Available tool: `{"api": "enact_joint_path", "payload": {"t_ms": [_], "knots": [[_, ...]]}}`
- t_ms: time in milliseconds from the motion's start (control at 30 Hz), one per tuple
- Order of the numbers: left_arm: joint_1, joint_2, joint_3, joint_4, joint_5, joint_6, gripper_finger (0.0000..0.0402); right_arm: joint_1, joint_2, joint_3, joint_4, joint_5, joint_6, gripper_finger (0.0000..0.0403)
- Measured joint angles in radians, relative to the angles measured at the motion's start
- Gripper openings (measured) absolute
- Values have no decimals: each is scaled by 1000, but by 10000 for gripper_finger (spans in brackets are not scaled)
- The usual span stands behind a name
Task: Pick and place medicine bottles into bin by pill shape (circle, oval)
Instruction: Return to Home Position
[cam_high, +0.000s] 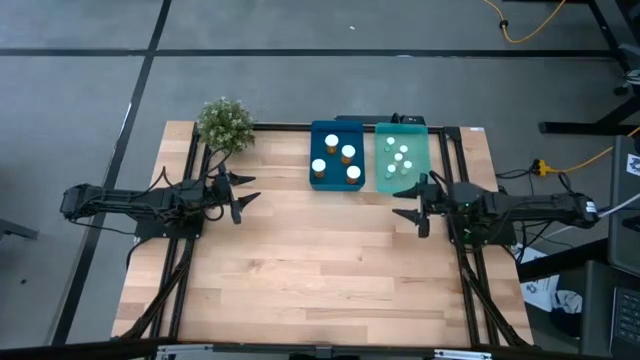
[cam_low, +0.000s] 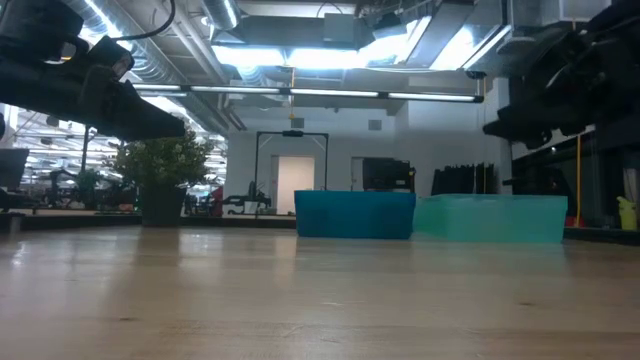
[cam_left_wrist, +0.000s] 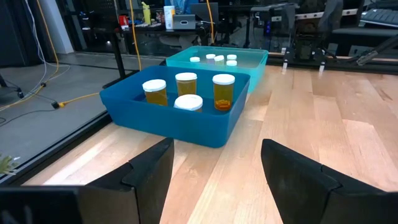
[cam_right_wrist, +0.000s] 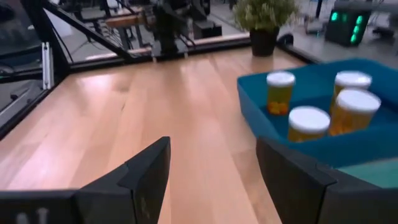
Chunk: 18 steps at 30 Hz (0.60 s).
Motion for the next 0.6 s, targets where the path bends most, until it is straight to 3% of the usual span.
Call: {"api": "enact_joint_path", "payload": {"t_ms": [300,600], "knots": [[0,0,0,0,0,0,234,0,-118,-1,-149,1,-33,240],[0,0,0,0,0,0,234,0,-154,-1,-170,49,-63,240]]}}
